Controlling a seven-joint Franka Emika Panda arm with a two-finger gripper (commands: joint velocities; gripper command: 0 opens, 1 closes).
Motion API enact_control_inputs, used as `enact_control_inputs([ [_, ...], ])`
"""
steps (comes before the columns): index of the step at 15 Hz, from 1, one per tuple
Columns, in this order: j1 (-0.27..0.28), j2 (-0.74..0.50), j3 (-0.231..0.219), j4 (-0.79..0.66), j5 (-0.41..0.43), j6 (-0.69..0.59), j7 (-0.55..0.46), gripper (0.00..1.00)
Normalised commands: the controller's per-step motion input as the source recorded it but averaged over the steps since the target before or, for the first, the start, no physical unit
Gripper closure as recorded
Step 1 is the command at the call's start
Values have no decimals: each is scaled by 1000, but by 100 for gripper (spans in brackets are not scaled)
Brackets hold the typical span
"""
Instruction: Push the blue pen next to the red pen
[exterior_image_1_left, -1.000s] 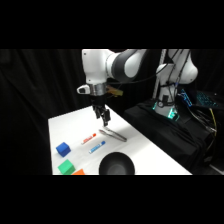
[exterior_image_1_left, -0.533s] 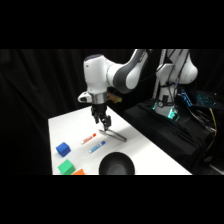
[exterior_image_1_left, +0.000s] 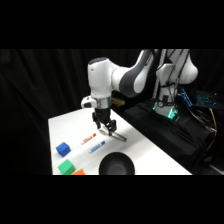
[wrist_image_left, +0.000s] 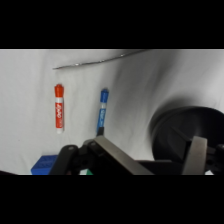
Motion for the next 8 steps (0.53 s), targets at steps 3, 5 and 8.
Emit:
enact_control_inputs([
  [3, -31, 196, 79, 65, 60, 217, -235, 0],
  [5, -57, 248, 65, 126, 45, 197, -229, 0],
  [8, -97, 294, 75, 191, 44, 163, -241, 0],
])
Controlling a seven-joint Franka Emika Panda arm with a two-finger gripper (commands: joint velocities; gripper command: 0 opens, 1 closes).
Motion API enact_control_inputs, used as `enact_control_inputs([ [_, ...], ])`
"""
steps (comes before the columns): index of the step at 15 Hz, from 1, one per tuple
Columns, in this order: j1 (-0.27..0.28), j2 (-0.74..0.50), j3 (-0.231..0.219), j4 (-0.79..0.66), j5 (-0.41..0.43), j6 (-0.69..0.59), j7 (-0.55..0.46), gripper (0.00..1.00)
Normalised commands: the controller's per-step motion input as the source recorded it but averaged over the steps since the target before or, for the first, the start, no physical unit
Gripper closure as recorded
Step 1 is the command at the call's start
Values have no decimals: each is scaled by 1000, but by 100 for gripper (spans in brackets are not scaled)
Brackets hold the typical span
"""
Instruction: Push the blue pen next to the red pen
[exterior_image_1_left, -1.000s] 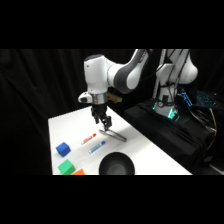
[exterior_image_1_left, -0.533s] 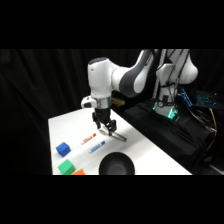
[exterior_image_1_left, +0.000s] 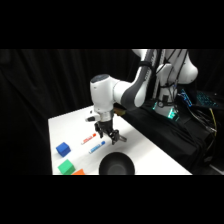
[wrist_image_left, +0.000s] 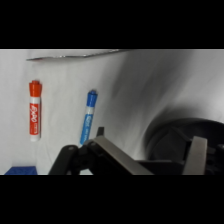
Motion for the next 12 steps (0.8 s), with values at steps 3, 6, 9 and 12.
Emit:
enact_control_inputs([
  [3, -134, 340, 96, 261, 34, 136, -237, 0],
  [6, -157, 366, 113, 312, 18, 110, -227, 0],
  [9, -172, 346, 126, 324, 3, 78, -218, 0],
  [12, -168, 286, 126, 305, -15, 43, -198, 0],
])
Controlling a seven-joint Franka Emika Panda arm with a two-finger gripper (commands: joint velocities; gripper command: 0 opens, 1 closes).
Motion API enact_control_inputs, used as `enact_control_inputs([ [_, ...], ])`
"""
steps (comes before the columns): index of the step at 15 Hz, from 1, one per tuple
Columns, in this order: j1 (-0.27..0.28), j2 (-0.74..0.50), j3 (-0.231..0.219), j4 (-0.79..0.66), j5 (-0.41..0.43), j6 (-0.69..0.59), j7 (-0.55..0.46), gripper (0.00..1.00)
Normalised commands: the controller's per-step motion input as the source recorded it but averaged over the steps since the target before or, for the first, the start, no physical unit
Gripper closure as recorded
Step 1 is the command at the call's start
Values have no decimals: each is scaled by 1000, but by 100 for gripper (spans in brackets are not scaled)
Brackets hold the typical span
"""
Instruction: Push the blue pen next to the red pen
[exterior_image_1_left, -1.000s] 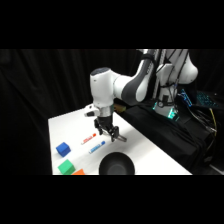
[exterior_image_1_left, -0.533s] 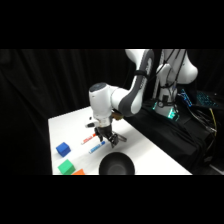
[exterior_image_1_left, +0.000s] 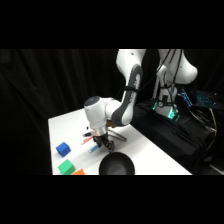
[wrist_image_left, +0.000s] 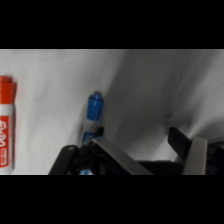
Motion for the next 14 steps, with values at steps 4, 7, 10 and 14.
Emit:
enact_control_inputs([
  [4, -149, 166, 84, 230, -57, 34, -170, 0],
  [7, -139, 66, -5, 189, -108, 11, -154, 0],
  [10, -139, 62, -38, 218, -111, -33, -168, 0],
  [14, -94, 52, -21, 211, -112, -70, -163, 0],
])
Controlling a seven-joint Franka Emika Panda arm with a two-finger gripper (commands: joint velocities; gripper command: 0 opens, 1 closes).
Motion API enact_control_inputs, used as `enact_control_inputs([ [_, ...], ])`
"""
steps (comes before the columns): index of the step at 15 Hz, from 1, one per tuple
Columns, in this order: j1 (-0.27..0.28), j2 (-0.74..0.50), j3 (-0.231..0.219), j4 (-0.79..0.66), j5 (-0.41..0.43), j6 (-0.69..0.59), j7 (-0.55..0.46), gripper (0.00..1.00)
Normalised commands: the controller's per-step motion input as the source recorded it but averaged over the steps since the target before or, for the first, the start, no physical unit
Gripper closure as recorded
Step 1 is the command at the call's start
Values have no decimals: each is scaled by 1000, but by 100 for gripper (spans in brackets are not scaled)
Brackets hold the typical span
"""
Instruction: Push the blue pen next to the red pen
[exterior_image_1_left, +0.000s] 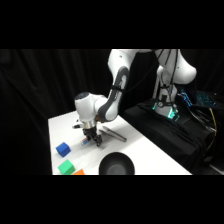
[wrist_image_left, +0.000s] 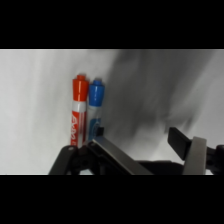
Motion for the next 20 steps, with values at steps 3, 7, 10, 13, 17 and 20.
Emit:
enact_control_inputs([
  [3, -143, -108, 127, 93, 4, -281, -273, 0],
  [7, -113, -312, 133, 37, 151, -557, -206, 0],
  [10, -9, -385, 22, 52, 200, -555, -33, 0],
  [13, 51, -329, -33, 54, 177, -406, 18, 0],
  [17, 128, -296, -86, -20, 112, -233, 121, 0],
  [20, 178, -270, -102, -77, 56, -134, 171, 0],
])
